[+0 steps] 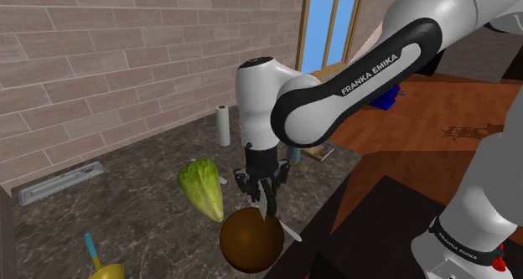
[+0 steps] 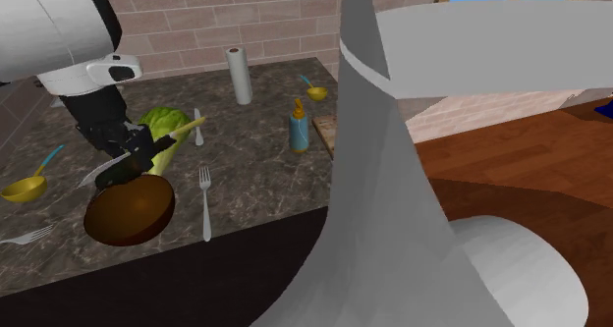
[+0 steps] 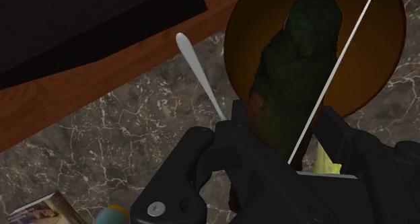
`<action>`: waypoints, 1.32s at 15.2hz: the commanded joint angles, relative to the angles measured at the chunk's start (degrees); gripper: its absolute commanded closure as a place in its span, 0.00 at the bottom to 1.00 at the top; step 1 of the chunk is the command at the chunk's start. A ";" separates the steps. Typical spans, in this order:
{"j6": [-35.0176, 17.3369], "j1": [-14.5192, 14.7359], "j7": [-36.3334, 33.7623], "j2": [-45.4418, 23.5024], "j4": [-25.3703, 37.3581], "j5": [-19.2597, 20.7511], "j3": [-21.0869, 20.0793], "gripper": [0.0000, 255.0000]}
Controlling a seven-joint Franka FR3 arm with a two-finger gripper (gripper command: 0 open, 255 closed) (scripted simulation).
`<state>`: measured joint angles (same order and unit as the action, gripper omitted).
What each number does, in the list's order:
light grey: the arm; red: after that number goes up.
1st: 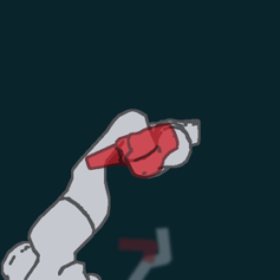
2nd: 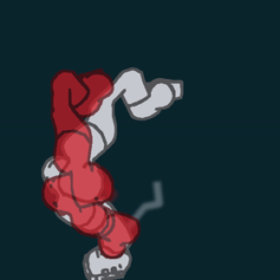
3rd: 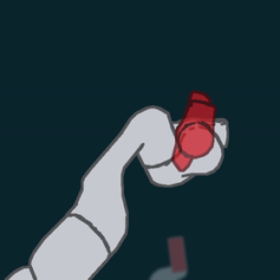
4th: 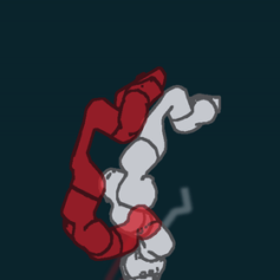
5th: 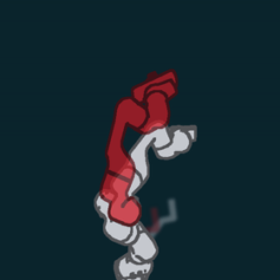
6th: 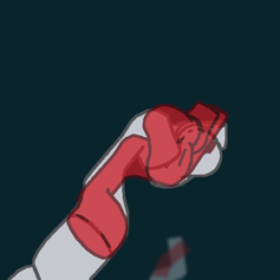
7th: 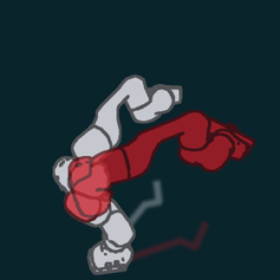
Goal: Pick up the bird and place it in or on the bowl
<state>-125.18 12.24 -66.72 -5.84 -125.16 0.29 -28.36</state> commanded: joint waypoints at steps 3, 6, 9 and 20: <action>1.00 3.30 -6.33 -4.20 4.78 2.18 -1.80 1.00; -1.08 3.58 -6.89 -5.68 3.98 3.10 -1.52 1.00; -3.13 3.87 -7.50 -7.25 3.30 4.11 -1.21 1.00; -8.77 4.97 -9.50 -12.18 2.00 7.37 0.14 1.00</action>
<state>-133.84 17.17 -76.15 -17.94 -123.15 7.60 -28.24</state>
